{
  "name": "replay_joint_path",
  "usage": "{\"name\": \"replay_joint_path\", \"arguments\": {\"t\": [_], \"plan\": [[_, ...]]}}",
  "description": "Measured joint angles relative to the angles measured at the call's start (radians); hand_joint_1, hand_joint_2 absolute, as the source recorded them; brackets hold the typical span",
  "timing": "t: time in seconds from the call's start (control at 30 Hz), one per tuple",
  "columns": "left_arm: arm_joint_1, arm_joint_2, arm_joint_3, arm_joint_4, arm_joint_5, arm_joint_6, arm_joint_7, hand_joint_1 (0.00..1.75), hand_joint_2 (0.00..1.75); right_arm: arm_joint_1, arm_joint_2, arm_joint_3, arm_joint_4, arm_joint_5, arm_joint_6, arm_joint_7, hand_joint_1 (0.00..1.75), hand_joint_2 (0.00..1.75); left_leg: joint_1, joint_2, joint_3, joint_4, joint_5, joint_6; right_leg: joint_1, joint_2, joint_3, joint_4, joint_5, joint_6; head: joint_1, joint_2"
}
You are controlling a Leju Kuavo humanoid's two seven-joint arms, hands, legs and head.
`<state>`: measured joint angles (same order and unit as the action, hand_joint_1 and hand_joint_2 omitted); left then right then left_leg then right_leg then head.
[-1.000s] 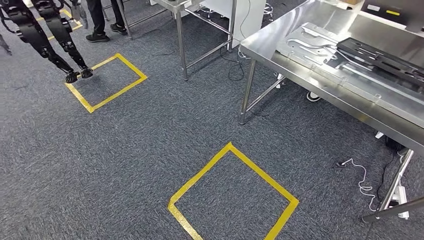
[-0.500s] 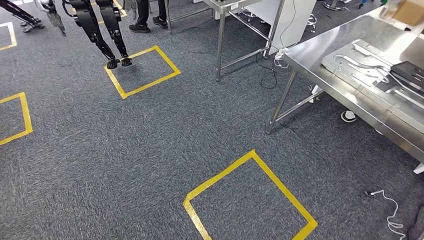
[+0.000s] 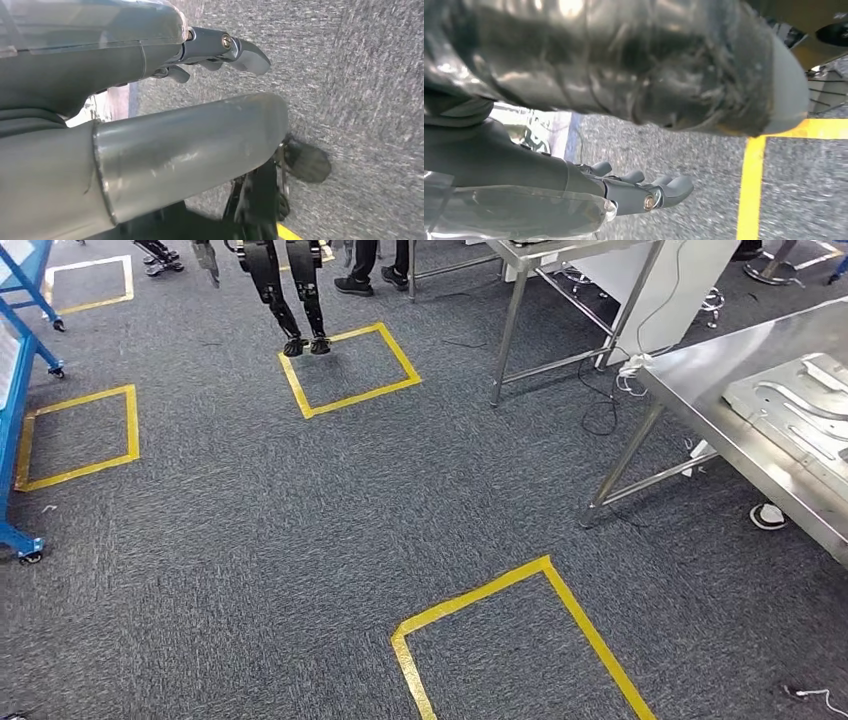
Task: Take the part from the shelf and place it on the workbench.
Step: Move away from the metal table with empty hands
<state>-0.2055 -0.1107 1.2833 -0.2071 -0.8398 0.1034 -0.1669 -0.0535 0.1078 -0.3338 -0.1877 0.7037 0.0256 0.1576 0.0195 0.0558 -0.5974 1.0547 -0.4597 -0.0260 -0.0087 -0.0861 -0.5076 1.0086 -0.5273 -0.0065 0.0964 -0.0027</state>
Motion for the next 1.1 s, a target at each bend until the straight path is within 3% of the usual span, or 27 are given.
{"name": "replay_joint_path", "arguments": {"t": [0.03, 0.1, 0.17, 0.2, 0.27, 0.3, 0.33, 0.37, 0.4, 0.47, 0.5, 0.57, 0.63, 0.7, 0.77, 0.8, 0.83, 0.87, 0.9, 0.97, 1.0, 1.07, 1.1], "plan": [[-0.001, 0.0, 0.0, 0.0, -0.001, -0.001, 0.0, 0.0, 0.0, -0.001, 0.0, 0.0, 0.0, 0.001, 0.0, 0.0, 0.0, 0.0, -0.003, 0.01, 0.013, -0.027, 0.003, 0.006, 0.003, -0.009, 0.002, 0.001, -0.004, 0.006, 0.001, 0.0], [0.001, 0.001, 0.0, 0.0, -0.004, -0.001, -0.001, 0.0, 0.0, -0.005, 0.0, 0.0, 0.0, 0.002, 0.001, 0.0, 0.0, 0.0, -0.008, -0.006, 0.012, -0.032, 0.001, 0.023, 0.004, -0.026, 0.008, -0.001, -0.007, 0.016, 0.003, 0.0], [0.006, 0.002, 0.0, 0.0, -0.004, -0.001, -0.002, 0.0, 0.0, -0.009, 0.0, 0.0, 0.0, 0.002, 0.001, -0.001, 0.0, 0.0, -0.008, -0.025, 0.012, -0.038, 0.005, 0.036, -0.002, -0.003, 0.004, 0.016, -0.024, 0.026, 0.003, 0.0], [0.005, 0.003, 0.0, 0.0, -0.004, -0.001, -0.002, 0.0, 0.0, -0.008, 0.0, 0.0, 0.0, 0.002, 0.001, -0.002, 0.0, 0.0, -0.007, -0.034, 0.012, -0.04, 0.007, 0.043, -0.004, 0.022, -0.011, 0.05, -0.047, 0.029, 0.003, 0.0], [0.003, 0.003, 0.0, 0.0, -0.005, -0.001, -0.003, 0.0, 0.0, -0.004, 0.0, 0.0, 0.0, 0.002, 0.002, -0.002, 0.0, 0.0, -0.009, -0.054, 0.012, -0.042, 0.008, 0.052, -0.004, 0.069, -0.073, 0.17, -0.106, 0.028, 0.003, 0.0], [0.002, 0.003, 0.0, 0.0, -0.005, -0.001, -0.003, 0.0, 0.0, -0.002, 0.0, 0.0, 0.0, 0.002, 0.002, -0.002, 0.0, 0.0, -0.012, -0.066, 0.012, -0.042, 0.007, 0.055, -0.003, 0.076, -0.109, 0.233, -0.127, 0.025, 0.003, 0.0], [0.002, 0.003, 0.0, 0.0, -0.005, -0.001, -0.003, 0.0, 0.0, -0.001, 0.0, 0.0, 0.0, 0.002, 0.002, -0.002, 0.0, 0.0, -0.016, -0.079, 0.013, -0.042, 0.007, 0.058, 0.0, 0.08, -0.135, 0.274, -0.13, 0.02, 0.003, 0.0], [0.003, 0.003, 0.0, 0.0, -0.005, -0.001, -0.003, 0.0, 0.0, 0.0, 0.0, 0.0, 0.0, 0.002, 0.002, -0.002, 0.0, 0.0, -0.02, -0.093, 0.016, -0.041, 0.006, 0.059, 0.003, 0.083, -0.145, 0.28, -0.113, 0.013, 0.003, 0.0], [0.004, 0.003, 0.0, 0.0, -0.005, -0.001, -0.003, 0.0, 0.0, 0.0, 0.0, 0.0, 0.0, 0.002, 0.002, -0.002, 0.0, 0.0, -0.023, -0.107, 0.019, -0.041, 0.005, 0.061, 0.009, 0.088, -0.138, 0.246, -0.077, 0.003, 0.002, 0.0], [0.006, -0.002, 0.0, 0.0, -0.005, 0.0, -0.003, 0.0, 0.0, 0.001, -0.003, 0.0, 0.0, 0.002, 0.002, 0.0, 0.0, 0.0, -0.024, -0.132, 0.025, -0.042, 0.003, 0.063, 0.024, 0.126, -0.09, 0.118, 0.008, -0.024, 0.002, 0.0], [0.005, -0.005, 0.0, 0.0, -0.005, 0.0, -0.003, 0.0, 0.0, 0.002, -0.005, 0.0, 0.0, 0.003, 0.003, 0.001, 0.0, 0.0, -0.022, -0.143, 0.024, -0.042, 0.003, 0.062, 0.031, 0.146, -0.07, 0.062, 0.034, -0.035, 0.002, 0.0], [0.004, -0.011, 0.0, 0.001, -0.004, 0.0, -0.003, 0.0, 0.0, 0.0, -0.01, 0.0, 0.0, 0.005, 0.005, 0.002, 0.0, 0.0, -0.015, -0.164, 0.019, -0.045, 0.007, 0.055, 0.037, 0.165, -0.054, 0.013, 0.046, -0.047, 0.003, 0.0], [0.008, -0.011, 0.0, 0.001, -0.004, -0.001, -0.003, 0.0, 0.0, -0.006, -0.009, 0.0, 0.0, 0.005, 0.007, 0.002, 0.0, 0.0, -0.014, -0.174, 0.019, -0.052, 0.011, 0.046, 0.036, 0.144, -0.042, -0.013, 0.054, -0.05, 0.003, 0.0], [0.009, -0.01, 0.0, 0.0, -0.005, -0.002, -0.002, 0.0, 0.0, -0.005, -0.008, -0.001, 0.0, 0.006, 0.008, 0.002, 0.0, 0.0, -0.017, -0.133, 0.008, -0.025, -0.01, 0.037, 0.028, 0.116, -0.019, -0.048, 0.066, -0.052, 0.003, 0.0], [0.005, -0.008, 0.0, 0.0, -0.005, -0.002, -0.002, 0.0, 0.0, 0.0, -0.007, -0.001, 0.0, 0.008, 0.01, 0.002, 0.0, 0.0, -0.012, -0.083, -0.043, 0.079, -0.065, 0.022, 0.024, 0.087, -0.003, -0.065, 0.068, -0.05, 0.003, 0.0], [0.003, -0.007, 0.0, 0.0, -0.006, -0.002, -0.002, 0.0, 0.0, 0.001, -0.007, -0.001, 0.0, 0.009, 0.01, 0.002, 0.0, 0.0, -0.006, -0.075, -0.077, 0.142, -0.09, 0.013, 0.022, 0.073, -0.001, -0.065, 0.066, -0.048, 0.003, 0.0], [0.004, -0.005, 0.0, 0.0, -0.006, -0.002, -0.002, 0.0, 0.0, 0.001, -0.006, -0.001, 0.0, 0.011, 0.011, 0.002, 0.0, 0.0, 0.0, -0.071, -0.104, 0.189, -0.1, 0.004, 0.02, 0.059, 0.0, -0.063, 0.062, -0.043, 0.003, 0.0], [0.006, -0.003, 0.0, 0.0, -0.006, -0.002, -0.002, 0.0, 0.0, 0.001, -0.006, -0.001, 0.0, 0.012, 0.012, 0.002, 0.0, 0.0, 0.006, -0.067, -0.113, 0.201, -0.091, -0.006, 0.015, 0.047, 0.001, -0.059, 0.057, -0.037, 0.003, 0.0], [0.007, -0.002, 0.0, 0.0, -0.006, -0.002, -0.002, 0.0, 0.0, 0.0, -0.006, -0.001, 0.0, 0.013, 0.013, 0.002, 0.0, 0.0, 0.013, -0.062, -0.103, 0.174, -0.065, -0.016, 0.009, 0.034, 0.002, -0.053, 0.051, -0.029, 0.003, 0.0], [0.008, -0.002, 0.0, 0.0, -0.007, -0.002, -0.001, 0.0, 0.0, 0.0, -0.006, -0.001, 0.0, 0.015, 0.013, 0.002, 0.0, 0.0, 0.023, -0.032, -0.044, 0.052, -0.001, -0.035, -0.002, 0.012, 0.002, -0.031, 0.031, -0.009, 0.002, 0.0], [0.007, -0.003, 0.0, 0.001, -0.007, -0.003, -0.002, 0.0, 0.0, 0.0, -0.007, -0.001, 0.0, 0.015, 0.013, 0.002, 0.0, 0.0, 0.025, -0.019, -0.019, 0.003, 0.017, -0.036, -0.003, 0.002, -0.001, -0.016, 0.019, 0.002, 0.003, 0.0], [0.007, -0.003, 0.0, 0.001, -0.007, -0.004, -0.002, 0.0, 0.0, -0.003, -0.008, -0.001, 0.0, 0.015, 0.012, 0.002, 0.0, 0.0, 0.019, -0.013, -0.004, -0.025, 0.015, -0.018, -0.003, -0.01, -0.003, 0.001, 0.003, 0.018, 0.004, 0.0], [0.007, -0.001, 0.0, 0.001, -0.007, -0.004, -0.001, 0.0, 0.0, -0.006, -0.008, -0.001, 0.0, 0.015, 0.012, 0.002, 0.0, 0.0, 0.016, -0.023, -0.005, -0.024, 0.014, -0.003, -0.005, -0.015, -0.001, 0.004, -0.001, 0.023, 0.004, 0.0]]}}
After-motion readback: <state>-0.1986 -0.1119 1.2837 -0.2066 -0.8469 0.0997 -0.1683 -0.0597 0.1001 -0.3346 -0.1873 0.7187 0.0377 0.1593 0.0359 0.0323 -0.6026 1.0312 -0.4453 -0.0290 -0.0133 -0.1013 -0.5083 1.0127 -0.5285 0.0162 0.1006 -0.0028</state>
